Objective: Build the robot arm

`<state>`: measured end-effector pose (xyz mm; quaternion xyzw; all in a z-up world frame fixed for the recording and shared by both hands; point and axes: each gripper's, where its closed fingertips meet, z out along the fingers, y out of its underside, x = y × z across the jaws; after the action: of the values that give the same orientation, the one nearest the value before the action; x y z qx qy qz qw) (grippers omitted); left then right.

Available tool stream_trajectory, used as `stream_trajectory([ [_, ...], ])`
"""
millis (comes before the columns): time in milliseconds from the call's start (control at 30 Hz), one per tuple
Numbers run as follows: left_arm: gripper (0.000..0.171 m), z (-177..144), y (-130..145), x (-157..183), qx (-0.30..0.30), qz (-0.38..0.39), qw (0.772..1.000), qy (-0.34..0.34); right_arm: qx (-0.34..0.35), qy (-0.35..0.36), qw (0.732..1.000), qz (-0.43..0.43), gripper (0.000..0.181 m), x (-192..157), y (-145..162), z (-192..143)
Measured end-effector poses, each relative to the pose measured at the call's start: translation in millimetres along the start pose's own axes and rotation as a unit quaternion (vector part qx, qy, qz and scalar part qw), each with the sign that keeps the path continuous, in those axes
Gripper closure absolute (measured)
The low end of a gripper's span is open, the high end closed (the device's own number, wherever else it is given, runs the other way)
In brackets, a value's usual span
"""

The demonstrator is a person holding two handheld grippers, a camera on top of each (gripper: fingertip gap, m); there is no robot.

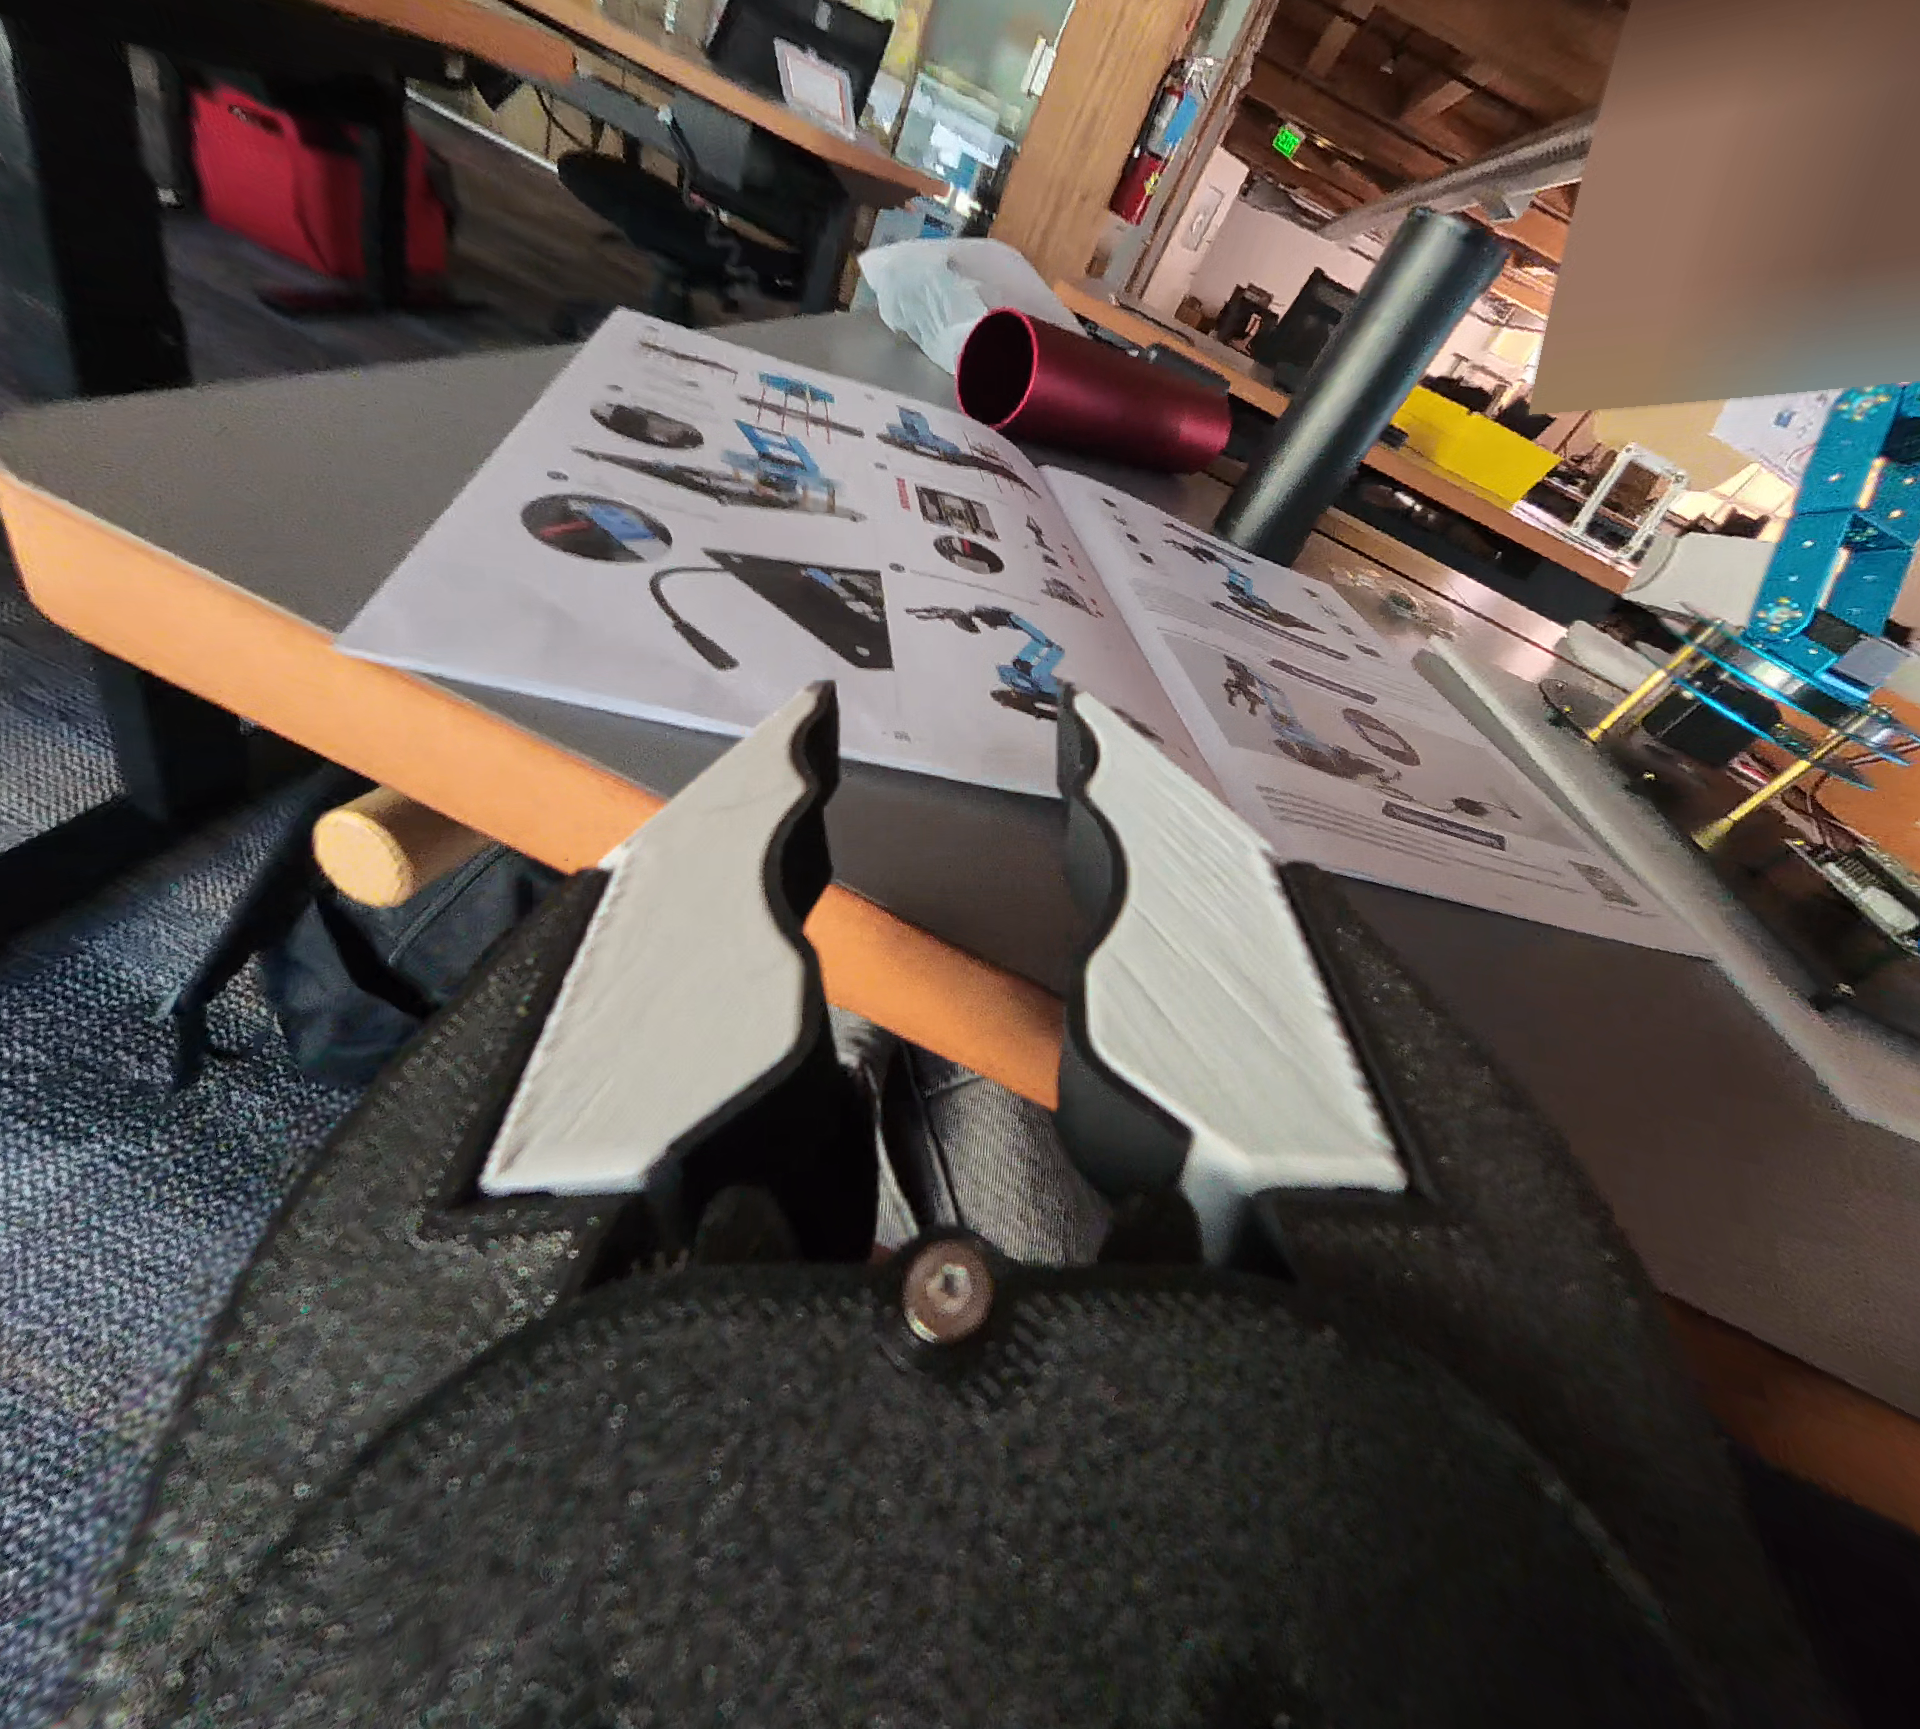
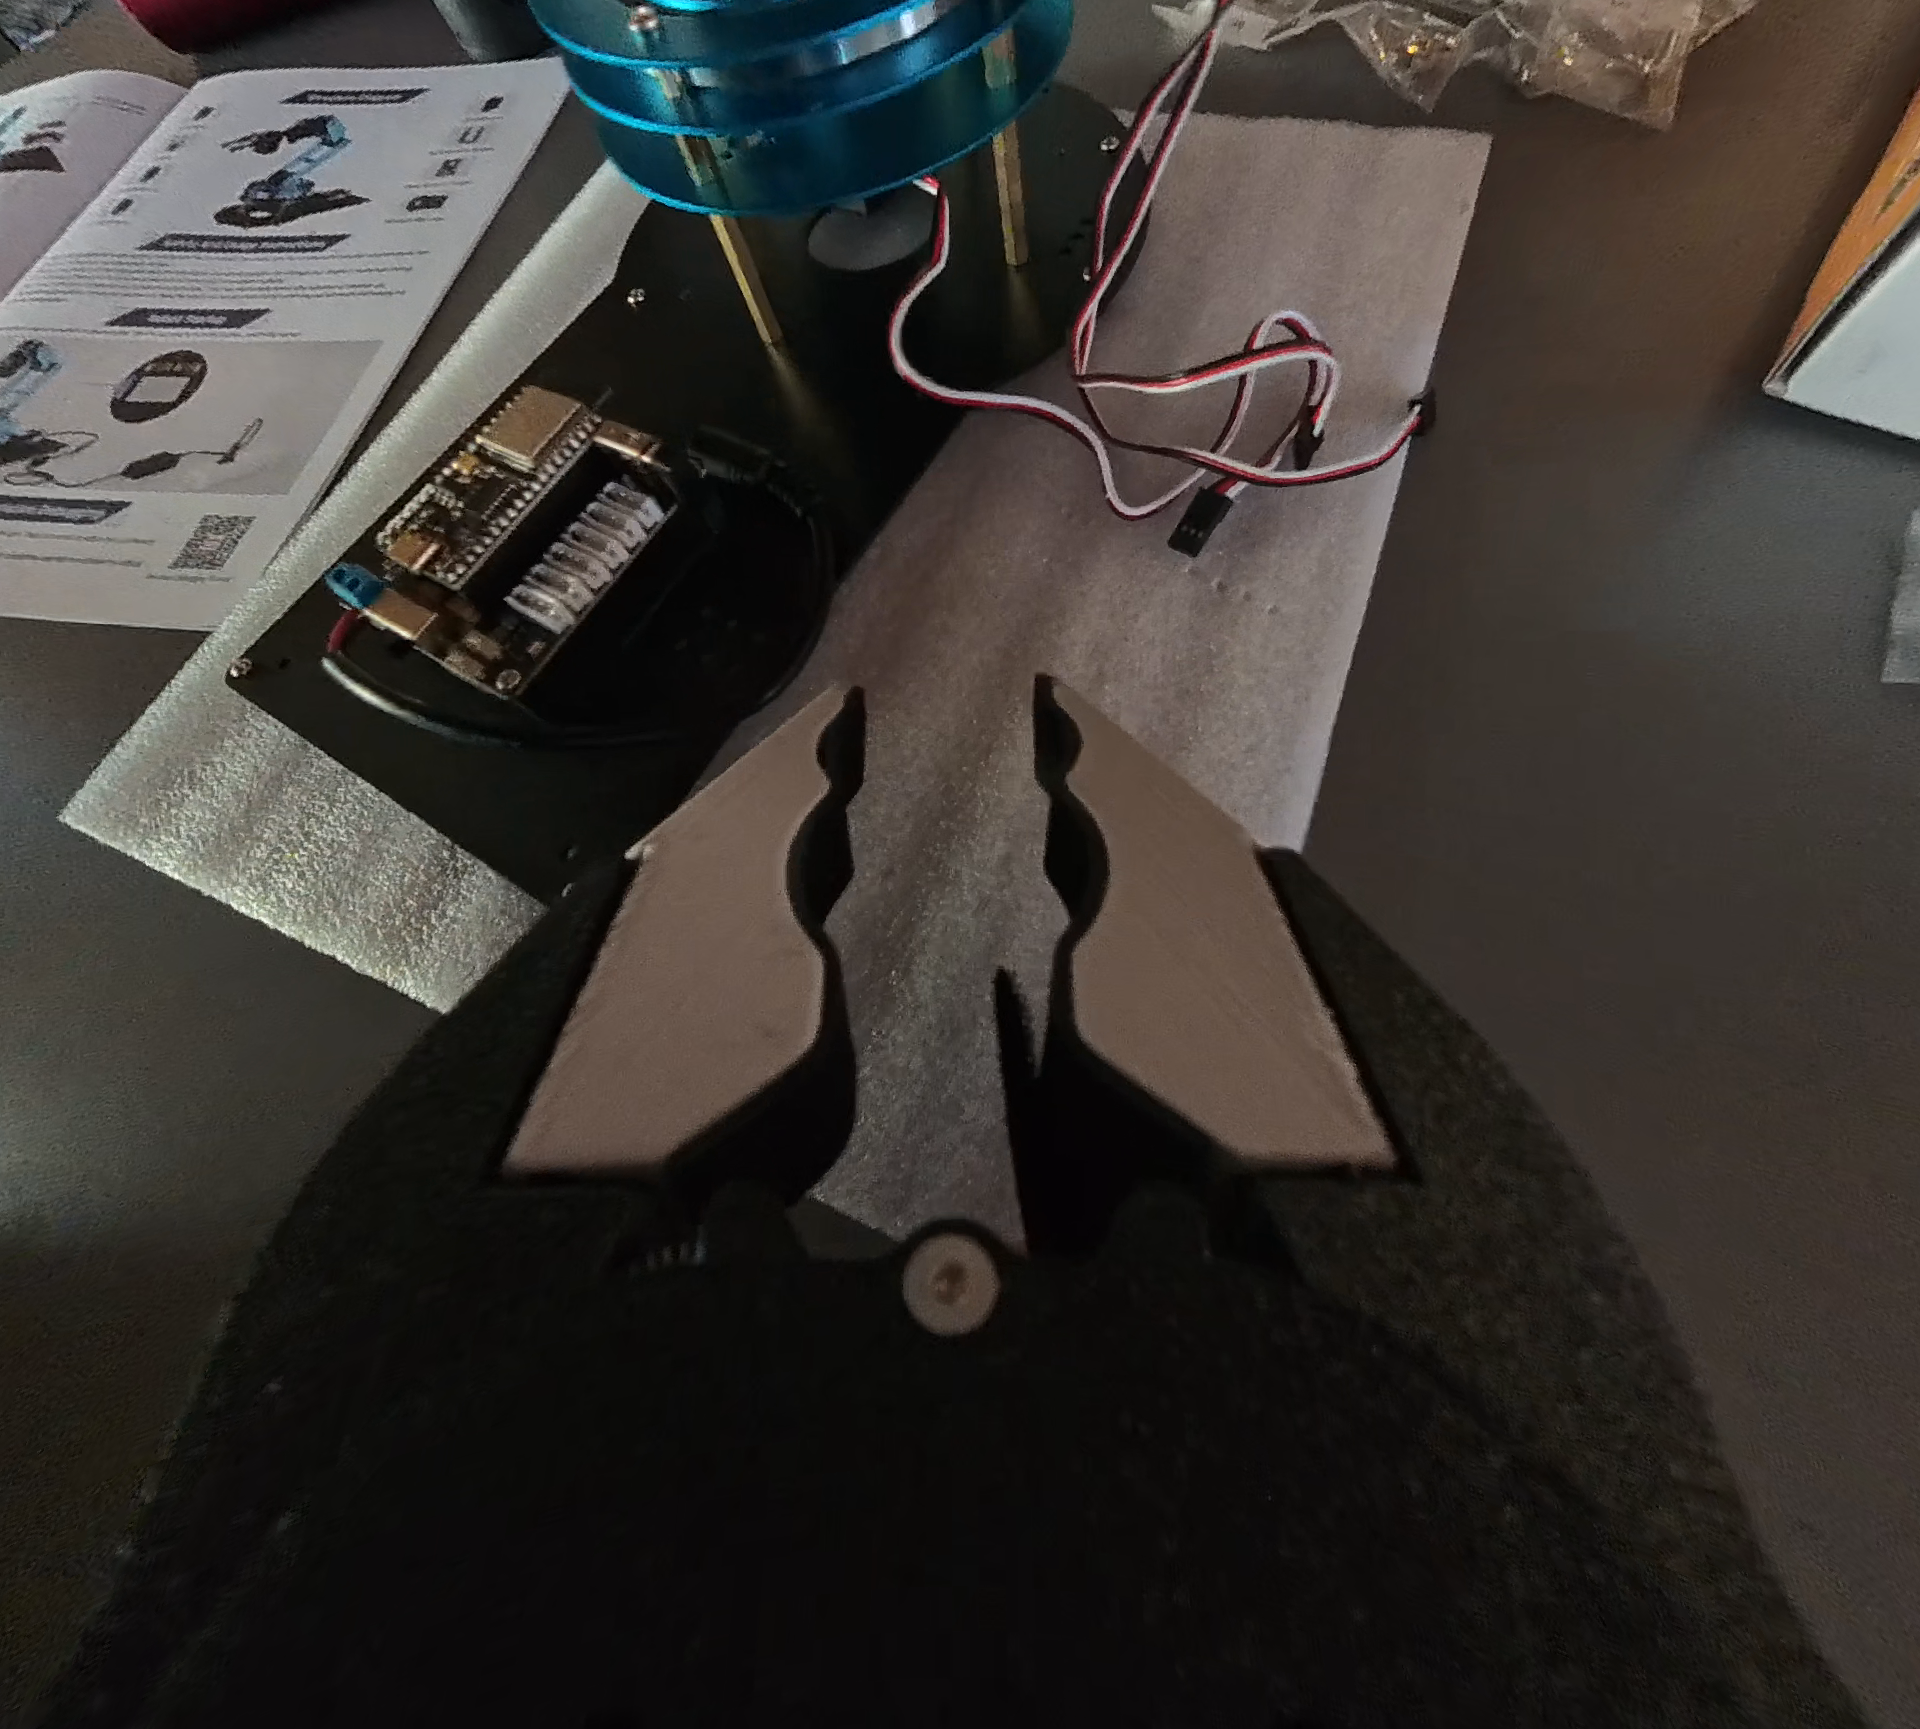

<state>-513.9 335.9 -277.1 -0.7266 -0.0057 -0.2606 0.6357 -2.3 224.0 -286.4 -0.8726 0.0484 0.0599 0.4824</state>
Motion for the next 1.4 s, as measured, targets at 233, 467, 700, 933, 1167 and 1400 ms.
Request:
stream_trajectory([
  [233, 0.131, -17.1, -1.4, -2.5, -0.003, 0.054, 0.998, -0.039, -0.006, -0.029, 0.999, -0.014, 0.151, -9.9, 1.2, 1.7],
  [467, 0.131, -9.7, 6.9, 13.1, -0.018, 0.098, 0.994, -0.034, -0.004, -0.049, 0.999, 0.0, 0.151, -12.2, 0.6, 1.1],
  [700, 0.131, -8.2, 11.9, 27.9, -0.023, 0.132, 0.991, -0.026, 0.024, -0.06, 0.998, -0.005, 0.151, -15.7, -6.0, -4.9],
  [933, 0.131, -12.0, 13.8, 31.0, -0.026, 0.134, 0.99, -0.028, 0.088, -0.046, 0.995, -0.026, 0.155, -18.1, -21.5, -16.6],
  [1167, 0.131, -13.4, 17.1, 38.2, -0.029, 0.154, 0.987, -0.029, 0.141, -0.056, 0.988, -0.041, 0.155, -24.6, -34.1, -26.6],
  [1400, 0.131, -14.4, 17.4, 38.0, -0.03, 0.166, 0.985, -0.034, 0.174, -0.057, 0.982, -0.048, 0.155, -27.6, -39.1, -37.0],
])
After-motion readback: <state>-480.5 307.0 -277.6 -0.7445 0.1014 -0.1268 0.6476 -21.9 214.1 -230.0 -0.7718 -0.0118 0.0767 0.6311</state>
